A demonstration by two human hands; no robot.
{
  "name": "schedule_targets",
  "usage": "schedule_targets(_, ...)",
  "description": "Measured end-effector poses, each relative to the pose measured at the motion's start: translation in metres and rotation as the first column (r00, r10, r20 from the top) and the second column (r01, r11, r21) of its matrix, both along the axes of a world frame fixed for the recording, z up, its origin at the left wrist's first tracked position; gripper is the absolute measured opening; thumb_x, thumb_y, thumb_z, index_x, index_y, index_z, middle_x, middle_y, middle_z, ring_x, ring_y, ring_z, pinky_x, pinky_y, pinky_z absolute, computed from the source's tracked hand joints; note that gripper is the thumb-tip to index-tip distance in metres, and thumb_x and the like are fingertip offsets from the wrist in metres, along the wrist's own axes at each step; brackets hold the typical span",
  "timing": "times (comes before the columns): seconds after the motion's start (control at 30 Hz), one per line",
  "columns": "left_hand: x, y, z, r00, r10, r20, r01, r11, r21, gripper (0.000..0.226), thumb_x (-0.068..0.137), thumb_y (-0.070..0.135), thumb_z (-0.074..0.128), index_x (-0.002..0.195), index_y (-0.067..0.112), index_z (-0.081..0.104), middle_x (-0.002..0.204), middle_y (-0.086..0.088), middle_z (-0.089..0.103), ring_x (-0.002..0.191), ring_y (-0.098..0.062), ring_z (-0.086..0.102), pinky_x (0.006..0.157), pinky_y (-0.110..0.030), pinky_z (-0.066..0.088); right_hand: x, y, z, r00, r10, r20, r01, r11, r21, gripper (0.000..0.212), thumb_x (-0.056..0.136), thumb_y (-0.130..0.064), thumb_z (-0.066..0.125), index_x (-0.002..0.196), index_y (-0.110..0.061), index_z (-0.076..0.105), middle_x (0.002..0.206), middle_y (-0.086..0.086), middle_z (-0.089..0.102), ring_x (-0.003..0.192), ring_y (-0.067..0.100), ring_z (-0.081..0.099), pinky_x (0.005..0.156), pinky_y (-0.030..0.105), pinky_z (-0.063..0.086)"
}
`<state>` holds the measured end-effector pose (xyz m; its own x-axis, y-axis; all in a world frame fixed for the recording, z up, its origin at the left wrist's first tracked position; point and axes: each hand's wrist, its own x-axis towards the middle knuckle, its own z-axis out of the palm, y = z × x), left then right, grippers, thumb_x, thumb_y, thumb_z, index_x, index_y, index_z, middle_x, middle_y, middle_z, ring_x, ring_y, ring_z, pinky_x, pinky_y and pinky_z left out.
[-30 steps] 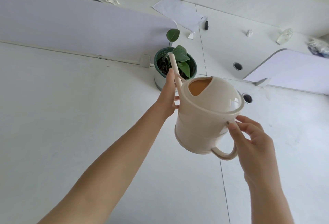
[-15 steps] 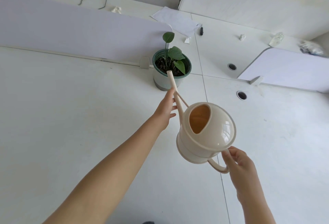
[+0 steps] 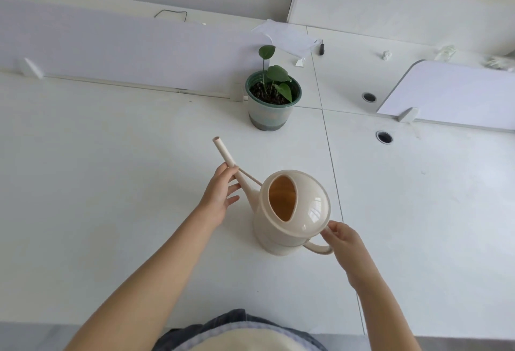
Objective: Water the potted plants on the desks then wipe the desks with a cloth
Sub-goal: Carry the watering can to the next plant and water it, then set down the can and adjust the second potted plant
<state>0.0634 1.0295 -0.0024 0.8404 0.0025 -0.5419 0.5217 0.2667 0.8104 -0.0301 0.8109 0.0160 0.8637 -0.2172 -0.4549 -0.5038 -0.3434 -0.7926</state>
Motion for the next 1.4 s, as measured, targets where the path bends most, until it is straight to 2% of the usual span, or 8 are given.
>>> schedule_targets(0.47, -0.056, 0.047, -0.005, 0.911, 0.412, 0.007, -0.409, 0.906, -0.107, 0.028, 0.095, 0.026, 0.043, 0.122, 0.024, 0.048, 0.117, -0.002, 0.057, 0.112, -0.026, 0.052, 0.094, -0.042, 0.037, 0.011, 0.038, -0.017, 0.958, 0.274, 0.089, -0.278, 0.96, 0.031, 0.035, 0.092, -0.012, 0.045, 0.087, 0.022, 0.046, 0.076, 0.006, 0.036, 0.072, 0.019, 0.029, 0.054, 0.025, 0.023)
schedule_targets(0.67, -0.065, 0.066, -0.006, 0.876, 0.482, 0.003, -0.479, 0.871, -0.107, 0.029, 0.096, 0.025, 0.041, 0.124, 0.025, 0.047, 0.12, -0.002, 0.055, 0.114, -0.027, 0.051, 0.096, -0.042, 0.036, 0.025, 0.054, -0.02, 0.938, 0.338, 0.071, -0.341, 0.939, 0.041, 0.03, 0.092, -0.015, 0.045, 0.079, 0.012, 0.05, 0.077, 0.008, 0.036, 0.07, 0.019, 0.031, 0.051, 0.02, 0.025)
schedule_targets(0.77, -0.066, 0.07, -0.007, 0.88, 0.474, 0.01, -0.472, 0.878, -0.08, 0.033, 0.096, 0.025, 0.041, 0.129, 0.025, 0.045, 0.122, 0.0, 0.054, 0.116, -0.026, 0.05, 0.095, -0.041, 0.036, 0.029, 0.058, -0.018, 0.928, 0.366, 0.067, -0.37, 0.927, 0.067, 0.019, 0.091, -0.013, 0.044, 0.073, -0.008, 0.047, 0.078, 0.006, 0.033, 0.073, 0.021, 0.025, 0.054, 0.026, 0.019)
schedule_targets(0.87, -0.067, 0.071, -0.008, 0.9, 0.433, 0.037, -0.435, 0.899, 0.048, 0.044, 0.096, 0.024, 0.041, 0.139, 0.023, 0.035, 0.132, -0.002, 0.047, 0.124, -0.025, 0.044, 0.098, -0.042, 0.035, 0.028, 0.056, -0.021, 0.936, 0.343, 0.072, -0.349, 0.931, 0.106, 0.031, 0.091, -0.011, 0.045, 0.084, 0.018, 0.047, 0.08, 0.003, 0.037, 0.076, 0.019, 0.029, 0.058, 0.026, 0.023)
schedule_targets(0.93, -0.069, 0.067, -0.006, 0.905, 0.418, 0.077, -0.425, 0.887, 0.181, 0.051, 0.095, 0.022, 0.042, 0.144, 0.018, 0.026, 0.13, -0.002, 0.043, 0.121, -0.023, 0.042, 0.1, -0.04, 0.035, 0.026, 0.052, -0.025, 0.948, 0.311, 0.069, -0.318, 0.936, 0.149, 0.031, 0.091, -0.012, 0.048, 0.093, 0.019, 0.05, 0.079, 0.005, 0.043, 0.076, 0.017, 0.037, 0.062, 0.025, 0.029)
schedule_targets(1.07, -0.074, 0.055, 0.006, 0.851, 0.468, 0.237, -0.519, 0.816, 0.255, 0.044, 0.093, 0.013, 0.045, 0.136, 0.014, 0.037, 0.117, -0.002, 0.05, 0.107, -0.019, 0.05, 0.095, -0.035, 0.04, 0.031, 0.044, -0.022, 0.984, 0.18, 0.003, -0.173, 0.941, 0.29, 0.021, 0.08, -0.017, 0.061, 0.101, -0.015, 0.061, 0.09, 0.002, 0.065, 0.086, 0.01, 0.058, 0.078, 0.021, 0.041)
schedule_targets(1.2, -0.056, 0.05, 0.021, 0.816, 0.457, 0.353, -0.553, 0.795, 0.249, 0.035, 0.091, 0.008, 0.048, 0.126, 0.01, 0.045, 0.093, 0.001, 0.06, 0.086, -0.01, 0.058, 0.08, -0.025, 0.044, 0.055, 0.038, -0.016, 0.993, 0.115, 0.038, -0.121, 0.957, 0.263, 0.027, 0.082, -0.013, 0.054, 0.107, -0.018, 0.06, 0.105, 0.004, 0.062, 0.106, 0.016, 0.055, 0.1, 0.033, 0.04)
schedule_targets(1.4, 0.018, 0.036, 0.036, 0.893, 0.254, 0.371, -0.378, 0.871, 0.315, 0.031, 0.091, 0.012, 0.047, 0.122, 0.015, 0.046, 0.101, -0.003, 0.057, 0.09, -0.015, 0.056, 0.072, -0.022, 0.043, 0.12, 0.037, -0.002, 0.989, 0.078, 0.127, -0.101, 0.976, 0.193, 0.036, 0.09, -0.006, 0.048, 0.125, -0.008, 0.053, 0.114, 0.001, 0.055, 0.106, 0.012, 0.049, 0.089, 0.023, 0.034)
